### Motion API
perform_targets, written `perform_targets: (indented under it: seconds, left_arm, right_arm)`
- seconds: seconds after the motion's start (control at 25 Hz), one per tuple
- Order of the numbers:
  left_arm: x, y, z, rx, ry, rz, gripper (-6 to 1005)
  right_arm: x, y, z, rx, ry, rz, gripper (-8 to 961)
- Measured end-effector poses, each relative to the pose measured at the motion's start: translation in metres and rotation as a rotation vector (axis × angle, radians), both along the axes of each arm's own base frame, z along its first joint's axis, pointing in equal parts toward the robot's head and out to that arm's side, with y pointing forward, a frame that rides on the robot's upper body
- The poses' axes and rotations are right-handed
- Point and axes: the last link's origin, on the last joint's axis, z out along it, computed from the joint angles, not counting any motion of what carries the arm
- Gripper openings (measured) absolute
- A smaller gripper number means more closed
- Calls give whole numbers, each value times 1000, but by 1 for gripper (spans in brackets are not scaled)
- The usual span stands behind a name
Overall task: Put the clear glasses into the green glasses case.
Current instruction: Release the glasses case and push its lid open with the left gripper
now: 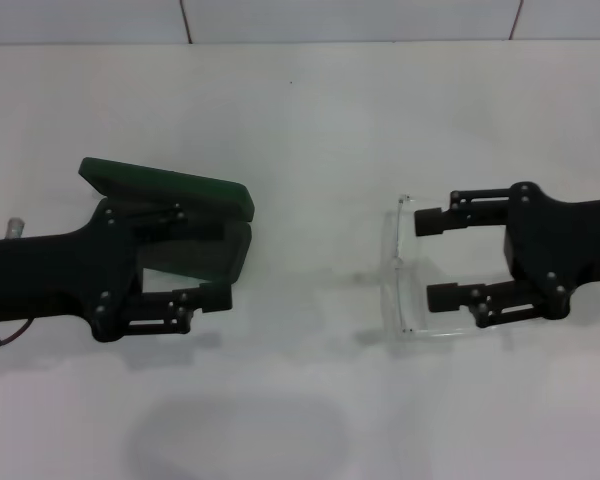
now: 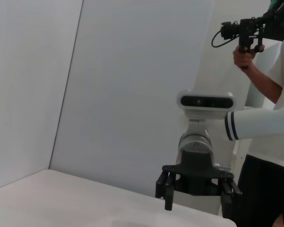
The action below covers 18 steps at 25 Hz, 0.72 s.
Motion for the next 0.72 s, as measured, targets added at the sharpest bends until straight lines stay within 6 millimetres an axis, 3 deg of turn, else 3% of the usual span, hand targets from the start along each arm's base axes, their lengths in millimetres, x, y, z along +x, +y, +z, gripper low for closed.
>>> perform_targets:
  seconds: [0.72]
  left_arm:
    - [6, 5, -4, 0, -7, -16, 760]
  right_arm:
    - [6, -2, 6, 33, 14, -21, 730]
